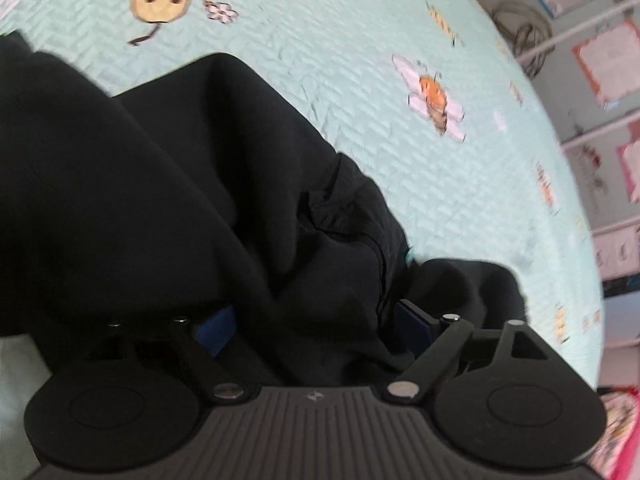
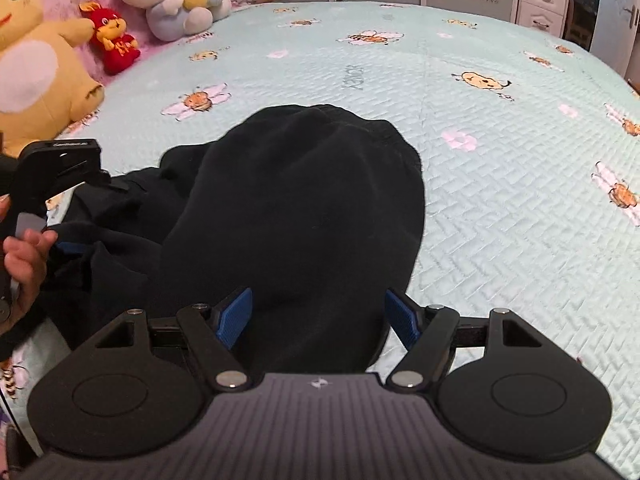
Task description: Fold clothes
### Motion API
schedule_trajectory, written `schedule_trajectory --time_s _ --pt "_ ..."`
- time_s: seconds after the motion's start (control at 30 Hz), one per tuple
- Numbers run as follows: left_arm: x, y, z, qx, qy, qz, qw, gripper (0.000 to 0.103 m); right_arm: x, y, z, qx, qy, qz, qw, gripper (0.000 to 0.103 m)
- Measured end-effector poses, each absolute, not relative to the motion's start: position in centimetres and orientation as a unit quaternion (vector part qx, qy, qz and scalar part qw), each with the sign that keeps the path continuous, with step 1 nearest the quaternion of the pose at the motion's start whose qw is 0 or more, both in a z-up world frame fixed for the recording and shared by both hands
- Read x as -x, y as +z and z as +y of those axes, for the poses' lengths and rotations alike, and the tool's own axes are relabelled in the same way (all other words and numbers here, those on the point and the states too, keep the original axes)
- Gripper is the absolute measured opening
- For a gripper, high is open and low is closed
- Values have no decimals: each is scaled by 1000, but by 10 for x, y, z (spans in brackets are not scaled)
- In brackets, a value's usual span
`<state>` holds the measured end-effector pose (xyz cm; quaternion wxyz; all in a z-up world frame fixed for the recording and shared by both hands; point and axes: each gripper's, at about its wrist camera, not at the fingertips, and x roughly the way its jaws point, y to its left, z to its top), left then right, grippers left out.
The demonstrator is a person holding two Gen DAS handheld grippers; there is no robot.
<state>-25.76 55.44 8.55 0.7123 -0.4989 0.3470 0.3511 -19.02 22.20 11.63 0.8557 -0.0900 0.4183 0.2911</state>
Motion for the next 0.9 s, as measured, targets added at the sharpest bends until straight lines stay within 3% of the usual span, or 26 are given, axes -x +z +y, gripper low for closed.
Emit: schedule_trajectory --time_s 0.17,0.2,0.33,0.47,0.5,0.63,0.8,0.9 --pt "251 77 549 466 353 360 727 87 171 111 199 56 277 420 863 73" --pt "253 77 547 460 353 358 732 78 165 109 194 42 273 423 863 73" --pt "257 77 538 446 353 352 743 59 143 101 186 16 261 428 865 73" --pt "261 78 530 432 354 346 754 27 130 98 188 -18 264 432 862 73" --pt "262 78 528 428 354 344 757 26 127 97 188 -29 267 434 860 73" --pt "266 78 519 414 355 338 767 29 124 101 199 -46 284 422 860 74" --pt "271 77 517 433 355 318 765 72 121 111 258 -16 337 401 852 76" --pt "274 75 527 494 355 290 739 73 117 110 301 1 355 412 839 80"
